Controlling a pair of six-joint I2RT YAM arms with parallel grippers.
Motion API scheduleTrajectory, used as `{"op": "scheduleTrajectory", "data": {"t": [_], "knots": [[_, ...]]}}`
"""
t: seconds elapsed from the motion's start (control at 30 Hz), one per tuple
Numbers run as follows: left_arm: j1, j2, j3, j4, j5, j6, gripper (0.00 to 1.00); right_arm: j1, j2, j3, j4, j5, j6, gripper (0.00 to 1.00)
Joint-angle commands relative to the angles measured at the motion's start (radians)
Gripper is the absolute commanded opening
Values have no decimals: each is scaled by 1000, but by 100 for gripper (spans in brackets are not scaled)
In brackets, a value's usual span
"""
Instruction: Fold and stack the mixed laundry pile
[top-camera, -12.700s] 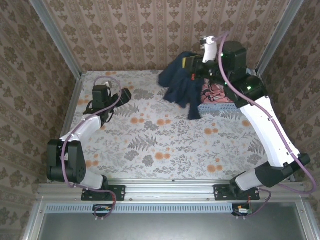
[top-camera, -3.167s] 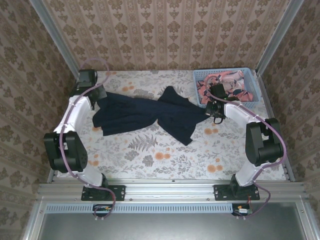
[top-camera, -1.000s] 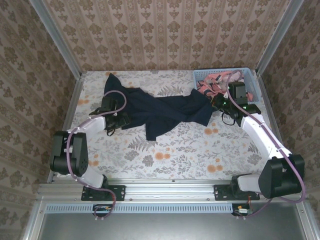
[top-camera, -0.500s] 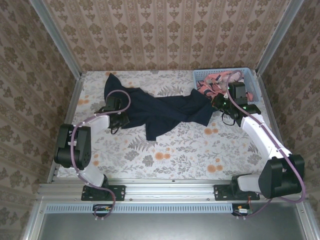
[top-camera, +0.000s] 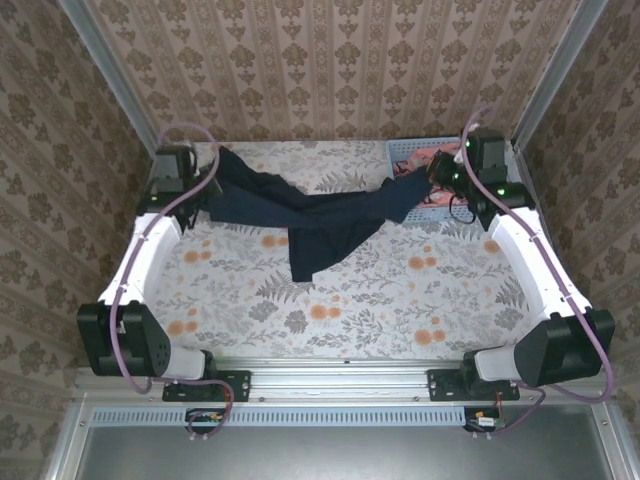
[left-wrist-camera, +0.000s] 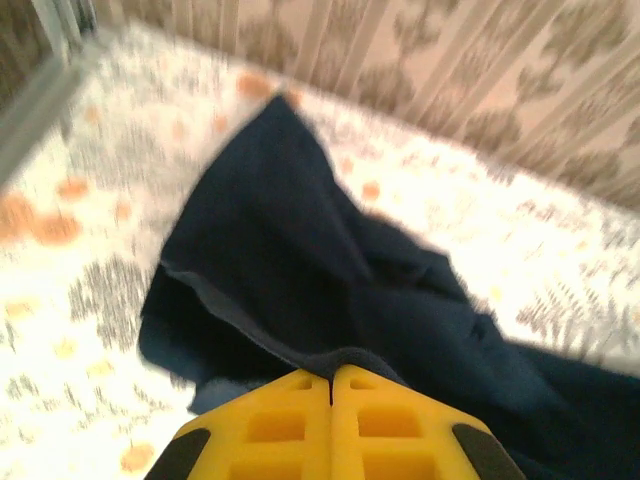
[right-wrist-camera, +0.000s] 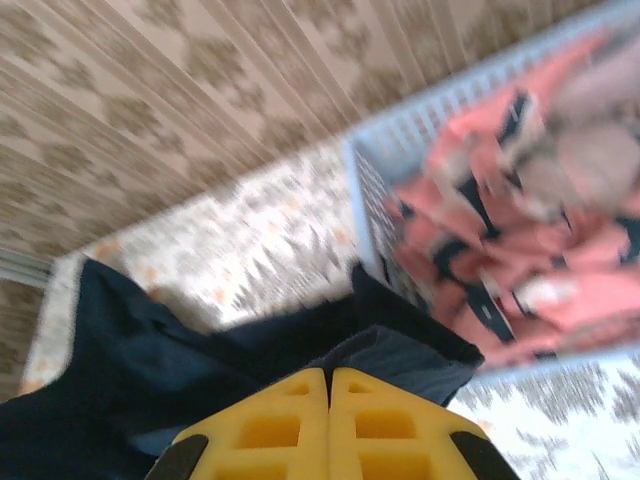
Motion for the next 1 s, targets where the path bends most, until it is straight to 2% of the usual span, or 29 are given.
{"op": "scheduleTrajectory", "data": {"t": [0.0, 0.1, 0.27, 0.37, 0.5, 0.67, 0.77, 0.83, 0.9, 0.97], "knots": [[40, -37, 113, -41, -11, 73, 0, -27, -6, 143, -2, 5, -39, 0], [81, -59, 213, -43, 5, 67, 0, -43, -4, 272, -22, -23, -44, 0], [98, -69, 379, -60, -66, 127, 0, -84, -23, 444, -60, 33, -69, 0], [142, -43, 457, -90, -4, 92, 0, -110, -14, 530, -90, 8, -65, 0], [144, -41, 440, -69, 38, 58, 0, -110, -11, 514, -100, -56, -39, 0], [143, 15, 413, -33, 148, -5, 0, -109, 17, 385, -37, -158, 31, 0], [141, 166, 567, -88, 233, -20, 0, -107, 153, 416, 65, -252, 85, 0], [140, 277, 685, -91, 289, -27, 0, -103, 270, 521, 93, -290, 106, 0], [142, 390, 849, -136, 312, -31, 0, -103, 405, 707, 49, -312, 103, 0], [147, 507, 1087, -235, 336, -33, 0, -105, 550, 994, -68, -324, 89, 0]]}}
